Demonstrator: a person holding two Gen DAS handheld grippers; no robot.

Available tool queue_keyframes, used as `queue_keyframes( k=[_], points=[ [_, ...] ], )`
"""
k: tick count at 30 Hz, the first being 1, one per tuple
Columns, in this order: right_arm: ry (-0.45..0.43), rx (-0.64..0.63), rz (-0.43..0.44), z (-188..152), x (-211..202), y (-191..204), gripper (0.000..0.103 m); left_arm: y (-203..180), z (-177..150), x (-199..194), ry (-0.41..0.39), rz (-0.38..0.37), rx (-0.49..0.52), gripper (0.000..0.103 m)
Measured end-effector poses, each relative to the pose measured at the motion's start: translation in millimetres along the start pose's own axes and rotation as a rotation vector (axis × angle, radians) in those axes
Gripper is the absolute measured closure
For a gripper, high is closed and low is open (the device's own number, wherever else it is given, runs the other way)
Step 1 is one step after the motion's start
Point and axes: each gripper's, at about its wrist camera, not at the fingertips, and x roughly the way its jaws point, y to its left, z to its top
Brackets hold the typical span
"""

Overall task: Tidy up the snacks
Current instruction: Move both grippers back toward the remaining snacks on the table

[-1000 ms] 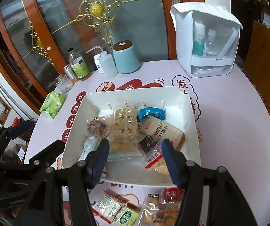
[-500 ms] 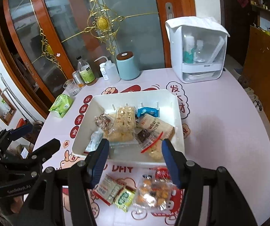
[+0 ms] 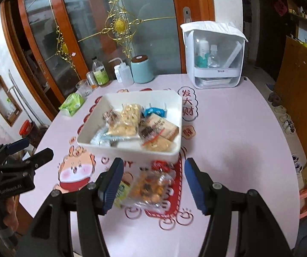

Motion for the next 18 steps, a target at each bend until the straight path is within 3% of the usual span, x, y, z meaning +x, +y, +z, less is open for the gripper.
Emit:
queue_keyframes(
  k=[7, 17, 18],
  points=[
    [0.030, -0.001, 0.025, -17.8, 8.6, -13.4, 0.043, -5.2, -36.0, 4.7, 0.057, 0.026, -0.077, 0.009],
    [0.138, 0.040, 0.031, -20.7, 66.6, -24.0, 0.043, -5.4, -62.4, 56.2, 0.164, 0.039, -0.040, 0.009],
    [0.148, 0.045, 0.034, -20.5, 71.2, -25.2, 0.038, -4.4, -62.7, 63.6, 0.174, 0.031, -0.035, 0.009]
  ],
)
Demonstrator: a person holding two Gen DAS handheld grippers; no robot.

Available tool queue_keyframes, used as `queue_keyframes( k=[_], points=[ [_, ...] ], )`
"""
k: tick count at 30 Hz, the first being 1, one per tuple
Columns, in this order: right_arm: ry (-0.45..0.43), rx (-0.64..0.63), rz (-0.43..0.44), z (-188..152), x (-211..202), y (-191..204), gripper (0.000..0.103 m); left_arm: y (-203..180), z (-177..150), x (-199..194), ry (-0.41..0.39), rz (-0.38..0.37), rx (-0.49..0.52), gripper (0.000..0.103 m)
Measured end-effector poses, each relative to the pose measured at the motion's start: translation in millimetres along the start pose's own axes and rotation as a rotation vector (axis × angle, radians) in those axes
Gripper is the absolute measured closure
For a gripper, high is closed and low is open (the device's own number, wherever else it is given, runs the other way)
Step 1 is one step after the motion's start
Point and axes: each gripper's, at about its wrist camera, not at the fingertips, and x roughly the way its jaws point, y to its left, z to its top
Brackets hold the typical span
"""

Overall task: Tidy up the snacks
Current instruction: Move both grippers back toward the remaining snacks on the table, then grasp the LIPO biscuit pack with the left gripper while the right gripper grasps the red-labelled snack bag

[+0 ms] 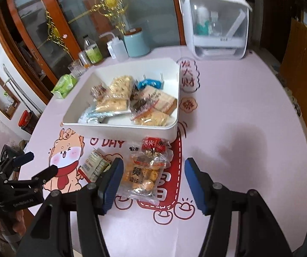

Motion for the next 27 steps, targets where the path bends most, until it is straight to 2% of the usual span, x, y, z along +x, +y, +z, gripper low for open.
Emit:
queue_keyframes(
  k=[1, 2, 14, 22, 27],
  points=[
    [0.015, 0.011, 0.009, 1.5, 8.6, -1.9, 0.031, -0.4, 0.3, 8.3, 0.012, -0.008, 0.007, 0.009],
    [0.029, 0.023, 0.018, 3.5, 17.5, -3.2, 0.030, -0.7, 0.8, 17.7, 0.027, -0.015, 0.014, 0.009],
    [0.172, 0.033, 0.002, 22.5, 108.5, 5.8, 0.029, -9.9, 0.5, 128.4, 0.225, -0.072, 0.119, 0.009],
    [0.227, -0.002, -0.035, 26.5, 145.9, 14.8, 0.029, -11.3, 1.1, 162.1, 0.288, -0.142, 0.132, 0.009],
    [0.247, 0.009, -0.034, 24.3, 158.2, 10.5, 0.029, -16.1, 2.2, 176.1, 0.305, -0.155, 0.139, 0.009]
  ],
)
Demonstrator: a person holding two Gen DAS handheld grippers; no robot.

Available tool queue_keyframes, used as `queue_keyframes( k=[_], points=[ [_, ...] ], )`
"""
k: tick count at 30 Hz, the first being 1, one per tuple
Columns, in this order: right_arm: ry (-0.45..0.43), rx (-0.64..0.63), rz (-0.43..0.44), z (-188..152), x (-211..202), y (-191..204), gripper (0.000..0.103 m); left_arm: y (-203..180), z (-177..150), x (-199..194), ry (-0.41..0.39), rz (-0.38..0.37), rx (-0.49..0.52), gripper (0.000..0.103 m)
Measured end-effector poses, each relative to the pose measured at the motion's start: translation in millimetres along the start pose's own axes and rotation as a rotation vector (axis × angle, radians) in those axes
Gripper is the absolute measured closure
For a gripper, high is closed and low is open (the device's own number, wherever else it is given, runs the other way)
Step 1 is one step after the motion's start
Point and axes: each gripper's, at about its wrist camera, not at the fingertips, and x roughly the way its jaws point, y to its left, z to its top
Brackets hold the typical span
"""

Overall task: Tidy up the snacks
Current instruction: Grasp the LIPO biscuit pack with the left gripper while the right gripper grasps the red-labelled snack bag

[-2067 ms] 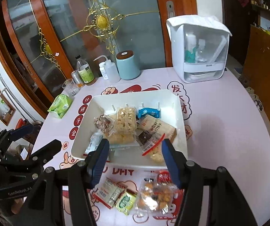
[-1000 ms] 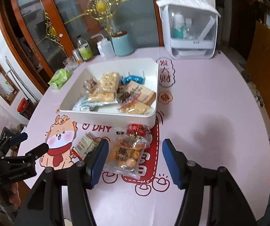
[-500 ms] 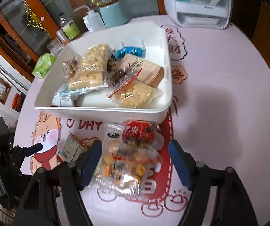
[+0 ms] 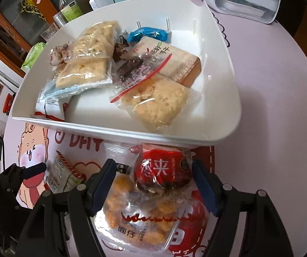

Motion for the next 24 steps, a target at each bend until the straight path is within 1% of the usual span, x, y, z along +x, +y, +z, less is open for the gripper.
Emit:
queue_keyframes(
  k=[2, 3, 5, 6, 8, 9, 10, 12, 13, 18, 24],
  points=[
    [-0.012, 0.006, 0.011, -0.9, 0.4, -1.6, 0.033, 0.4, 2.9, 6.2, 0.011, 0.002, -0.003, 0.009],
    [-0.021, 0.006, 0.013, -2.2, -0.1, -2.5, 0.040, 0.8, 3.9, 7.6, 0.005, 0.012, -0.006, 0.009],
    [-0.030, 0.003, 0.025, -3.1, -0.7, -2.7, 0.043, -0.4, 4.5, 9.2, -0.002, 0.019, -0.001, 0.009],
    [-0.034, 0.000, 0.033, -4.6, -1.6, -2.8, 0.046, -1.0, 4.7, 9.9, -0.004, 0.022, 0.000, 0.009],
    [-0.045, -0.004, 0.041, -6.9, -3.2, -1.5, 0.046, -1.8, 4.3, 9.2, -0.013, 0.026, -0.002, 0.014],
    [-0.054, -0.008, 0.036, -8.5, -4.6, -0.6, 0.047, -2.1, 3.5, 7.4, -0.021, 0.027, -0.005, 0.022],
    [-0.063, -0.014, 0.028, -11.1, -6.2, -0.1, 0.047, -2.5, 1.9, 5.0, -0.028, 0.027, -0.007, 0.034],
    [-0.075, -0.008, 0.028, -13.5, -8.2, -0.2, 0.047, -1.5, -0.8, -1.9, -0.043, 0.029, -0.011, 0.051],
    [-0.083, -0.002, 0.037, -16.0, -10.8, -1.6, 0.047, -3.7, -1.9, -3.6, -0.045, 0.027, -0.016, 0.056],
    [-0.115, 0.007, 0.043, -25.3, -23.6, -4.0, 0.047, -1.2, -11.6, -6.0, -0.048, 0.012, -0.047, 0.057],
    [-0.148, 0.000, 0.064, -41.1, -43.3, -4.2, 0.047, -0.7, -29.3, -29.6, -0.082, 0.009, -0.076, 0.057]
  ],
)
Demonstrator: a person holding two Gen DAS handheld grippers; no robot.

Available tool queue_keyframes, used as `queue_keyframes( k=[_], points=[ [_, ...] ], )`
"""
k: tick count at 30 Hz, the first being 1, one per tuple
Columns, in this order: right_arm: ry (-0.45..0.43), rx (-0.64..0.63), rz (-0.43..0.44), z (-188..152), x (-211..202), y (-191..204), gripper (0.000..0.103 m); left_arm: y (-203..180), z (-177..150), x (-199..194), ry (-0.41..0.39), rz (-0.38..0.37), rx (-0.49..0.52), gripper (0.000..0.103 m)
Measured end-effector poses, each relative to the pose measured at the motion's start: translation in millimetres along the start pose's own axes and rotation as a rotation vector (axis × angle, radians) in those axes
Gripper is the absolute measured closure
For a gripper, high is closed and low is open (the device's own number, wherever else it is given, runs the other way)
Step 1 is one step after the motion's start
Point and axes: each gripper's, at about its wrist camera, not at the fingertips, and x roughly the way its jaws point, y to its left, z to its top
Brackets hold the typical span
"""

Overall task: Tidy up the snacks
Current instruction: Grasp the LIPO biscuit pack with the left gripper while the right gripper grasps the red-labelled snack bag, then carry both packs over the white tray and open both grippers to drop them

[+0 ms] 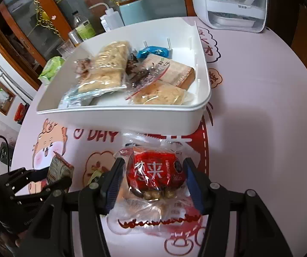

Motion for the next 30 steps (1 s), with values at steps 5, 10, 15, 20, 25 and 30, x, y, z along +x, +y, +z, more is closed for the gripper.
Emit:
queue_keyframes(
  k=[5, 10, 15, 20, 25, 30],
  points=[
    [-0.038, -0.032, 0.021, -9.4, -26.6, 6.8, 0.047, -2.9, -3.6, -32.5, -0.051, -0.004, -0.023, 0.057],
    [-0.092, -0.074, 0.033, -6.0, -60.9, 11.7, 0.047, -12.4, 2.4, -66.9, -0.105, -0.008, -0.040, 0.057],
    [-0.181, -0.119, 0.011, 12.6, -101.7, 18.1, 0.047, -12.1, 13.8, -119.1, -0.195, -0.003, -0.029, 0.057],
    [-0.285, -0.163, 0.006, 47.5, -146.1, 29.4, 0.047, -11.6, 42.0, -164.1, -0.298, 0.029, -0.014, 0.057],
    [-0.379, -0.184, 0.001, 91.4, -189.2, 42.0, 0.046, -12.6, 76.3, -204.6, -0.387, 0.048, -0.003, 0.057],
    [-0.459, -0.208, -0.027, 125.6, -210.2, 55.5, 0.046, -15.3, 108.8, -238.8, -0.467, 0.056, 0.011, 0.057]
  ],
)
